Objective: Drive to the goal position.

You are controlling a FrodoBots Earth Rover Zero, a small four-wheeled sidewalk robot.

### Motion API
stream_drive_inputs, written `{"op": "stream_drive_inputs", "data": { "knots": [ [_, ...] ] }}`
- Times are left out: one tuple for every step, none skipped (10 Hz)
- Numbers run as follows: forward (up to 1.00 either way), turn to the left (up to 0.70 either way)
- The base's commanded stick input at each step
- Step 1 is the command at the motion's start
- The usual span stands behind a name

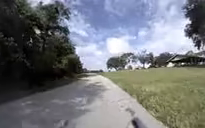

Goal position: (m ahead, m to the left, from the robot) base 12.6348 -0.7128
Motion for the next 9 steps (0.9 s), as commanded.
{"op": "stream_drive_inputs", "data": {
  "knots": [
    [0.69,0.03],
    [0.69,0.03],
    [0.69,0.03],
    [0.69,0.03],
    [0.69,0.03],
    [0.69,0.03],
    [0.69,0.03],
    [0.69,0.25],
    [0.69,0.34]
  ]
}}
